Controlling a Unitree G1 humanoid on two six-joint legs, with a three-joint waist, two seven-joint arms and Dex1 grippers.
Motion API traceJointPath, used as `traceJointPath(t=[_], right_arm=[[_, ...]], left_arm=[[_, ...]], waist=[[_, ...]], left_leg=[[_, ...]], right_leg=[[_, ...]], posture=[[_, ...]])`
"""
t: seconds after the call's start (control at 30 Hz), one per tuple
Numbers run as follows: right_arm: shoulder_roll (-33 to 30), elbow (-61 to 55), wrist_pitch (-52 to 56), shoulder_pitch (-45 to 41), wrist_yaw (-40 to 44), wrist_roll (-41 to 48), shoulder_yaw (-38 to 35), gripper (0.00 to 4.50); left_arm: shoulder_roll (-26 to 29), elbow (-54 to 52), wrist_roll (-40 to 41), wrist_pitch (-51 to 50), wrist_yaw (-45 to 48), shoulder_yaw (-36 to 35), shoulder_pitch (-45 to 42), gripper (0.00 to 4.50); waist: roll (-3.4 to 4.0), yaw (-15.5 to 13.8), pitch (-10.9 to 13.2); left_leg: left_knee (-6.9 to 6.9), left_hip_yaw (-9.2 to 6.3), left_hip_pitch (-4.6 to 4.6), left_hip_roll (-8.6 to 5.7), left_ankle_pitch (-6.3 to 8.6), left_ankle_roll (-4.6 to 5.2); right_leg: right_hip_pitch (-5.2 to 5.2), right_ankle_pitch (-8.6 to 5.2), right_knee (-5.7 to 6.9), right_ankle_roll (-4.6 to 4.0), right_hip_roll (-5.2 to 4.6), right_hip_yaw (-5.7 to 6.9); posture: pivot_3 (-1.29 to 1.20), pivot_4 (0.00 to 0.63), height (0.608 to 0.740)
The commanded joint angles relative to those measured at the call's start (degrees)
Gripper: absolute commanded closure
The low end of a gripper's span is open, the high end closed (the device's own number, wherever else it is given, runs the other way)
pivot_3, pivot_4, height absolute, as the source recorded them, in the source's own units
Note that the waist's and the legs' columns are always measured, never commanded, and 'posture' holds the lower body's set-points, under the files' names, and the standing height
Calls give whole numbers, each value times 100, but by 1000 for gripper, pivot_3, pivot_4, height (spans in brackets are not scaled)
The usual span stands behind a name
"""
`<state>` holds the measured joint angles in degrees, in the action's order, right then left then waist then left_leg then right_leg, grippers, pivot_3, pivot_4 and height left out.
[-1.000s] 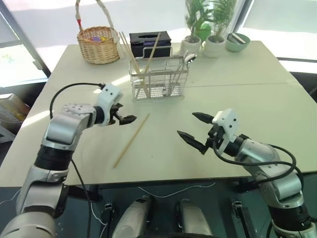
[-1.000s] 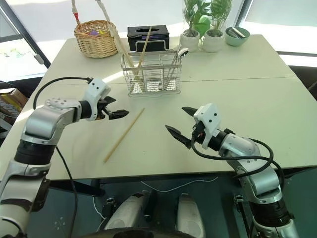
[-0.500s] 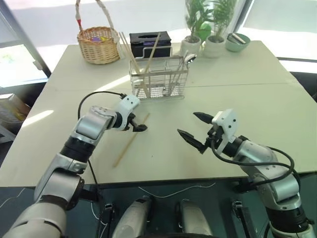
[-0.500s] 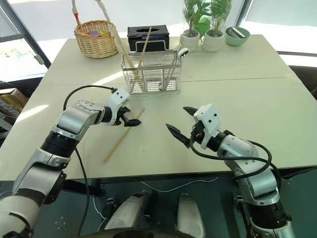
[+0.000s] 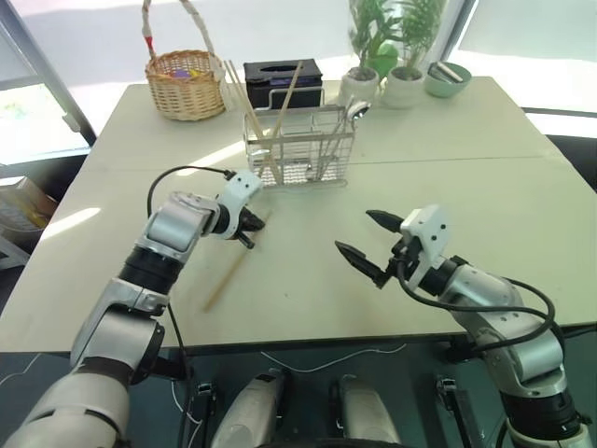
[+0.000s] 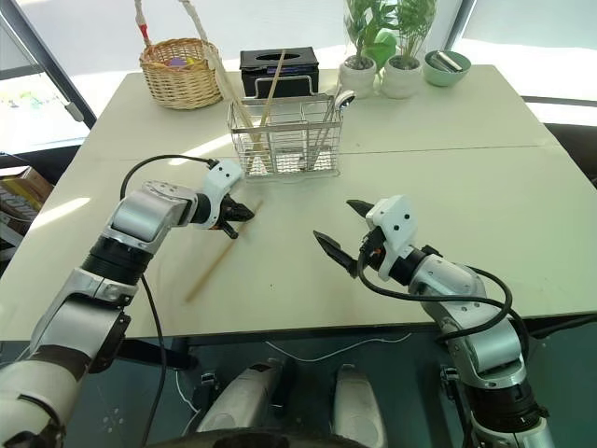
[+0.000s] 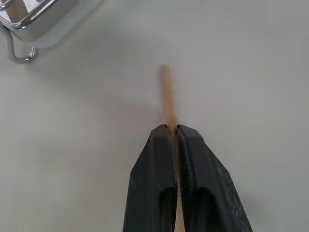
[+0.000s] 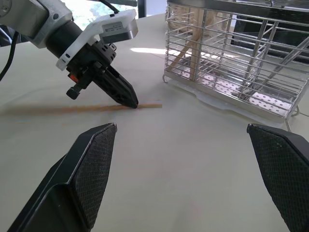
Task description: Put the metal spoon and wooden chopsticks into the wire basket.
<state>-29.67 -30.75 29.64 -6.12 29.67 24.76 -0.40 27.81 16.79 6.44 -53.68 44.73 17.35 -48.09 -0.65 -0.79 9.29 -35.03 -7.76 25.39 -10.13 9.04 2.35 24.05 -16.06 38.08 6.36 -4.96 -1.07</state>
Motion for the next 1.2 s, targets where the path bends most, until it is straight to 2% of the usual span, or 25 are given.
traceJointPath(t=[0.03,0.23,0.37,0.47,0.57,0.63,0.7,0.83,0.93,1.0,1.2], right_arm=[[47,-262,-40,-6,-20,70,-102,0],[-6,-231,-70,13,48,66,-98,0],[-55,-169,-96,2,146,43,-83,0],[-73,-115,-108,-22,211,25,-68,0],[-95,-45,-115,-89,285,14,-62,0],[-105,-7,-122,-119,332,9,-70,0],[-102,37,-118,-178,379,7,-52,0],[-82,21,-55,-254,434,7,25,0],[-81,9,-29,-263,447,16,28,0],[-87,14,-15,-276,449,17,19,0],[-45,-100,61,-210,360,26,27,0]], left_arm=[[25,59,-96,-200,20,123,18,4437],[303,-101,-142,-567,-84,-1,93,4437],[847,-448,-124,-334,207,-39,303,4437],[1201,-675,20,-11,412,-313,454,4437],[1365,-947,487,301,709,-936,562,4437],[1306,-1096,822,570,805,-1403,610,4437],[1040,-1336,1473,819,799,-2240,493,4437],[303,-1120,1935,1293,-155,-3241,-136,4437],[-24,-623,1938,1831,-775,-3596,-600,4437],[-190,-153,1746,2652,-1175,-3720,-944,4437],[-333,2030,1230,4566,-1968,-3698,-2253,4437]], waist=[[0,4,0],[0,33,0],[1,149,-1],[2,173,-1],[3,140,1],[2,81,1],[2,11,1],[-5,-101,5],[-4,-130,4],[-4,-134,4],[-12,-158,9]], left_leg=[[0,0,0,0,0,0],[5,0,0,0,0,0],[17,0,0,3,0,-1],[29,1,0,3,-1,-2],[34,1,1,3,-2,-3],[31,0,4,2,-2,-3],[24,1,4,1,-1,-3],[8,0,7,1,-1,-3],[3,3,4,1,-1,-3],[3,4,2,1,-1,-3],[-3,4,6,0,-2,-4]], right_leg=[[0,0,0,0,0,0],[3,0,0,0,0,-1],[4,-1,1,-1,1,-2],[4,-1,2,-2,1,-5],[29,-3,1,-5,1,-4],[29,-3,-1,-5,1,-3],[23,-3,-6,-6,-1,-2],[19,-3,-6,-7,-1,5],[14,-1,-5,-4,-2,3],[14,0,-3,-3,-2,2],[15,1,0,-1,-2,4]], posture=[[0,150,725],[0,150,725],[0,150,725],[0,150,725],[0,150,725],[0,150,725],[0,150,725],[0,150,725],[0,150,725],[0,150,725],[0,150,725]])
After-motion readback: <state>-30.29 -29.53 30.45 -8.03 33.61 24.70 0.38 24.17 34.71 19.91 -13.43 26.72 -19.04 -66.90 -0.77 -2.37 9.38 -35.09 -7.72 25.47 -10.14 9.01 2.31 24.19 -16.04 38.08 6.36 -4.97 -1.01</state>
